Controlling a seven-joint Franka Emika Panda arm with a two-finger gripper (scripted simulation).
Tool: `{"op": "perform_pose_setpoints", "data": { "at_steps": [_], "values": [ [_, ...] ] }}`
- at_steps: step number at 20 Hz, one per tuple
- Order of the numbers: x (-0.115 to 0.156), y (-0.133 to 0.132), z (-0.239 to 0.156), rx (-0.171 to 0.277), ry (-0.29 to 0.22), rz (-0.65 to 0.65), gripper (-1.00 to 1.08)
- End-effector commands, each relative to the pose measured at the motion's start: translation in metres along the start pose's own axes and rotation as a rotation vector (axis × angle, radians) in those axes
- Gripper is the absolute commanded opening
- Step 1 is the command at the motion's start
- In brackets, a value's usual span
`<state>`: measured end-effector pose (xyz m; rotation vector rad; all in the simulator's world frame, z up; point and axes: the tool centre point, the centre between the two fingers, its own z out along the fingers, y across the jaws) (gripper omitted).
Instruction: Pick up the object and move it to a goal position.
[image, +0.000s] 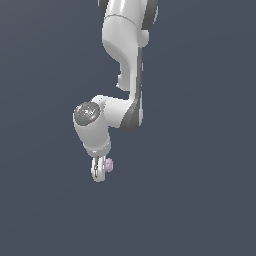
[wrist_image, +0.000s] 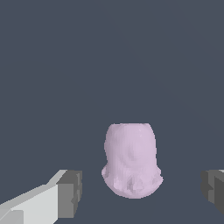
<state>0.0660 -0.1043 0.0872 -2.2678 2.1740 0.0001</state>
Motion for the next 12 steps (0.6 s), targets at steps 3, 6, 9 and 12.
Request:
{"op": "perform_pose_setpoints", "data": {
  "at_steps": [3, 6, 9, 12],
  "values": [
    [0.0, 0.0, 0.01, 0.0, 0.0, 0.001, 1.0],
    [0.0, 0.001, 0.027, 0.0, 0.0, 0.003, 1.0],
    [0.0, 0.001, 0.042, 0.0, 0.0, 0.005, 1.0],
    [0.0, 0.001, 0.05, 0.0, 0.0, 0.006, 1.0]
  ]
}}
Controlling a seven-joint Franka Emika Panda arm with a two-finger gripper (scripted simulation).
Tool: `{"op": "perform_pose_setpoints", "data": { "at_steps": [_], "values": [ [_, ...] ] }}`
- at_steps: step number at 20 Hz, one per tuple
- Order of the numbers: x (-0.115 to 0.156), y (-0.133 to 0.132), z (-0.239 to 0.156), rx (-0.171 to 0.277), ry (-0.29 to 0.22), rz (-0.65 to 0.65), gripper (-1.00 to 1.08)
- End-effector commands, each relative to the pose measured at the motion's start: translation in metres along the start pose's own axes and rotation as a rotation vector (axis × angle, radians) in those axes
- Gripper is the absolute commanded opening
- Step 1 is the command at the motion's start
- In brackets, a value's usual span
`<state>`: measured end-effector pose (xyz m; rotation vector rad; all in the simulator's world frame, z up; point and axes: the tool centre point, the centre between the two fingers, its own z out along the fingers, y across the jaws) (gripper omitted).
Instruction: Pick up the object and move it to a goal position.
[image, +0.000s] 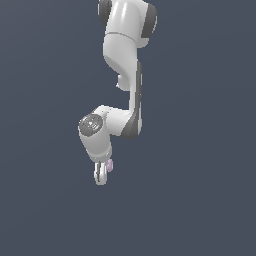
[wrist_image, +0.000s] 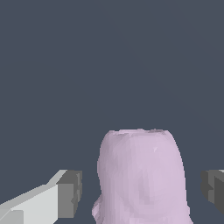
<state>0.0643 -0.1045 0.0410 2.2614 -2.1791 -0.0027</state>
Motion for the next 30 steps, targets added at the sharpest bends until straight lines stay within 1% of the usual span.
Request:
{"op": "perform_pose_setpoints", "data": {
  "at_steps": [1, 3, 4, 19, 24, 30],
  "values": [
    [0.0, -0.001, 0.004, 0.002, 0.0, 0.0, 1.0],
    [0.0, -0.002, 0.003, 0.002, 0.0, 0.0, 1.0],
    [0.0, -0.002, 0.003, 0.002, 0.0, 0.0, -1.0],
    [-0.003, 0.001, 0.002, 0.002, 0.0, 0.0, -1.0],
    [-0.014, 0.008, -0.004, 0.002, 0.0, 0.0, -1.0],
    [-0.037, 0.024, -0.015, 0.002, -0.001, -0.001, -1.0]
  ]
}}
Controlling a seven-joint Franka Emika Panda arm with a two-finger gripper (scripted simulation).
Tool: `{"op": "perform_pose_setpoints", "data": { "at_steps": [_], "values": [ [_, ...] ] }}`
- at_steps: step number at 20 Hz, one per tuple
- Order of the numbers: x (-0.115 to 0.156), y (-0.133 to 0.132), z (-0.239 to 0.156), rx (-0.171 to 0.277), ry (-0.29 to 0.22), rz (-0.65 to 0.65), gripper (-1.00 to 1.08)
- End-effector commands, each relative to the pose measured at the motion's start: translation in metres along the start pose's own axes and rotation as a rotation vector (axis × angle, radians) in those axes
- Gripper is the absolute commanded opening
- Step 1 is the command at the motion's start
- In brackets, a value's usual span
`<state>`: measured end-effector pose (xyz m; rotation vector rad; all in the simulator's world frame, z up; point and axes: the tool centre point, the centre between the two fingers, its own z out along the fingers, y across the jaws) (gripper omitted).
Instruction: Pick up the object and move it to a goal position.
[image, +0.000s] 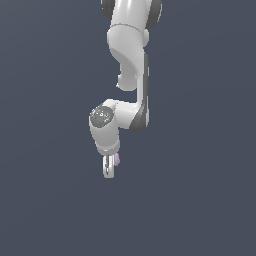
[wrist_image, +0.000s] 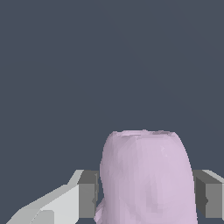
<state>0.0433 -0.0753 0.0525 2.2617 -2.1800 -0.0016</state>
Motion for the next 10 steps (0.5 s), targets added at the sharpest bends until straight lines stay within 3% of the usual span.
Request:
{"op": "perform_pose_setpoints", "data": {
  "at_steps": [1, 10],
  "values": [
    [-0.013, 0.008, -0.006, 0.001, -0.001, -0.001, -1.0],
    [-0.077, 0.053, -0.039, 0.0, -0.002, -0.001, -1.0]
  ]
}}
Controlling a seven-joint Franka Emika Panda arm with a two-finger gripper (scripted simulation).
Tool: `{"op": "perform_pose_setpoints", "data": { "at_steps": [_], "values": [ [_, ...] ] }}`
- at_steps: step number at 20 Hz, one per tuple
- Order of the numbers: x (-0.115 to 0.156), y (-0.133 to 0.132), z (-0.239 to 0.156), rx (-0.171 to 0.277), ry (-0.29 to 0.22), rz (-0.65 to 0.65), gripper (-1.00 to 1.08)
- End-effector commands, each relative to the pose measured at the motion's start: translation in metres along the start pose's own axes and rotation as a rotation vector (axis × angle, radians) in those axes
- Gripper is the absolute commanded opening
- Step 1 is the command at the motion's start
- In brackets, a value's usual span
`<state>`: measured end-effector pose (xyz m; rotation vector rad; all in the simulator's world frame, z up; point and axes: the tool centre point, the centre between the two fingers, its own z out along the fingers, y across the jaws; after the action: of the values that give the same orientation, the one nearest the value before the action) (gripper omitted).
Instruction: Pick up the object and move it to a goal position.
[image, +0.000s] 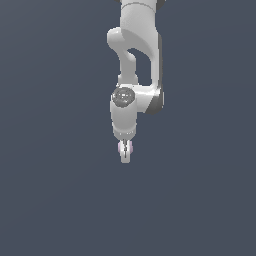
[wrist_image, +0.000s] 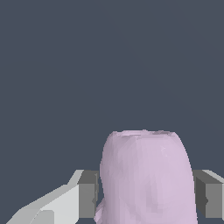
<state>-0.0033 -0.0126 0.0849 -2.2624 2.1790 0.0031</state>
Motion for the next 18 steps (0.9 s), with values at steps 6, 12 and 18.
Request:
{"op": "perform_pose_setpoints", "data": {
  "at_steps": [6, 12, 18],
  "values": [
    [-0.066, 0.045, -0.033, 0.0, -0.001, -0.001, -1.0],
    [-0.12, 0.081, -0.061, 0.001, -0.001, -0.001, -1.0],
    [-0.164, 0.109, -0.084, 0.002, 0.001, -0.001, -1.0]
  ]
}}
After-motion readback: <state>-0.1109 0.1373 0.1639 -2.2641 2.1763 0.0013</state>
